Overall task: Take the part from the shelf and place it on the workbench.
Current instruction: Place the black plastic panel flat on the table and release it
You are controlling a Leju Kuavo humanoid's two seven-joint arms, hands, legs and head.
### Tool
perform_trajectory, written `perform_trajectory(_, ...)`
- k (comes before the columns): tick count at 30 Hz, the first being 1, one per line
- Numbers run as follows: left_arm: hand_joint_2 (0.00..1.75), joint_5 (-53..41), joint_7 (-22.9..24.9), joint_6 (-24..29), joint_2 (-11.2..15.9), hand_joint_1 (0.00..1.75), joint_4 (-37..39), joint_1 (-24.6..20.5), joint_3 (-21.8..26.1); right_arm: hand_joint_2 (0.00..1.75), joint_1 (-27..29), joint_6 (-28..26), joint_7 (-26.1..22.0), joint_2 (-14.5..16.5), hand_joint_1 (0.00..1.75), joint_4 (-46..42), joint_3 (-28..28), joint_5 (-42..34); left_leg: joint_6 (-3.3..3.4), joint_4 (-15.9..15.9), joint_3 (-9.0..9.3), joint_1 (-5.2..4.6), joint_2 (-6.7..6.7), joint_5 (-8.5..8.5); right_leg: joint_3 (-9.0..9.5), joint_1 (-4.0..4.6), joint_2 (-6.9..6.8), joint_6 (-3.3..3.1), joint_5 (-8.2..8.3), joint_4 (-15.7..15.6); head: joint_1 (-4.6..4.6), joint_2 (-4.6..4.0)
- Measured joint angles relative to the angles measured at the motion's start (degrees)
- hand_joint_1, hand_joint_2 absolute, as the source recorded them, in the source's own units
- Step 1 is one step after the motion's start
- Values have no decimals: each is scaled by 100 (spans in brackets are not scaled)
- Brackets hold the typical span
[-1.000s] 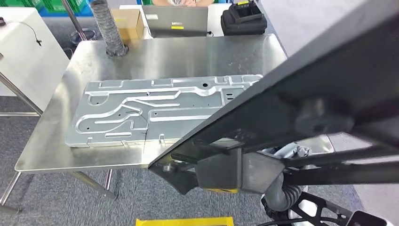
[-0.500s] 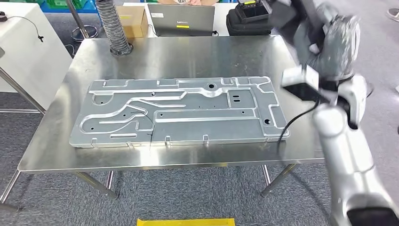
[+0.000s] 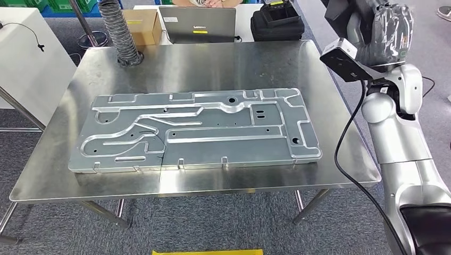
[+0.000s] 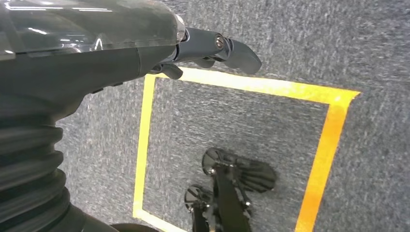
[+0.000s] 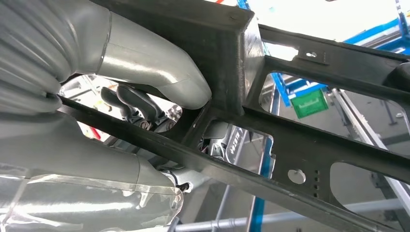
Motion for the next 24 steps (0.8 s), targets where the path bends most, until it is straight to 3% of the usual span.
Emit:
perform_trajectory(3, 175, 0, -1, 6, 11, 0, 0, -5, 0, 175, -33, -12, -4, -3, 175, 77, 8, 2, 48, -138, 62, -5, 7, -32, -5, -5, 2, 83, -26, -14, 0, 0)
perform_trajectory(5, 175, -2, -2, 3, 15, 0, 0, -7, 0, 175, -67, -2, 8, -8, 175, 116, 15, 51, 94, -208, 103, 19, 9, -21, -69, -20, -4, 142, -152, 157, 1, 0)
perform_trajectory(6, 175, -7, -3, -2, 15, 0, 0, -10, 0, 175, -103, 19, 22, -11, 175, 146, 22, 122, 113, -236, 122, 34, 11, -17, -196, -31, -6, 168, -291, 423, 1, 0)
perform_trajectory(8, 175, -20, -5, -21, 15, 0, 0, -12, 0, 175, -211, 94, 49, -13, 175, 296, 87, 353, 131, -241, 128, 35, 11, -26, -624, -68, -9, 214, -608, 1216, 1, 0)
perform_trajectory(9, 175, -28, -10, -36, 15, 0, 0, -12, 0, 175, -273, 141, 46, -6, 175, 428, 153, 491, 131, -238, 131, 37, 11, -32, -822, -87, -10, 235, -681, 1536, 1, 0)
perform_trajectory(10, 175, -36, -20, -57, 14, 0, 0, -12, 0, 175, -339, 186, 34, 15, 175, 593, 246, 638, 126, -233, 135, 41, 11, -40, -929, -105, -12, 252, -640, 1659, 1, 0)
perform_trajectory(11, 175, -50, -35, -80, 13, 0, 0, -13, -1, 175, -412, 236, 5, 63, 175, 793, 374, 795, 114, -225, 143, 46, 10, -49, -922, -123, -16, 263, -487, 1548, 1, 0)
perform_trajectory(13, 175, -98, -79, -118, 7, 0, 0, -20, -8, 175, -573, 331, -83, 227, 175, 1226, 708, 1095, 70, -200, 162, 58, 12, -78, -625, -151, -27, 271, -31, 794, 1, 0)
perform_trajectory(15, 175, -151, -121, -154, 3, 0, 0, -40, -22, 175, -682, 385, -183, 490, 175, 1687, 1125, 1325, -1, -169, 160, 53, 20, -103, -360, -130, -26, 233, 218, 172, 1, 0)
perform_trajectory(19, 175, -199, -187, -192, -11, 0, 2, -65, -42, 175, -654, 327, -318, 1174, 175, 2585, 1947, 1613, -150, -163, 164, 66, 31, -122, -306, -91, 0, 75, 246, 39, 0, 0)
perform_trajectory(21, 175, -203, -210, -190, -28, 0, 5, -74, -45, 175, -616, 292, -348, 1491, 175, 2910, 2249, 1665, -202, 12, 88, 81, 33, -251, -291, -104, -5, -7, 266, 7, 0, 0)
perform_trajectory(24, 175, -203, -221, -189, -37, 0, 7, -77, -46, 175, -595, 270, -347, 1629, 175, 3027, 2361, 1673, -219, 187, 7, 86, 31, -368, -290, -104, -14, -39, 266, 3, 0, 0)
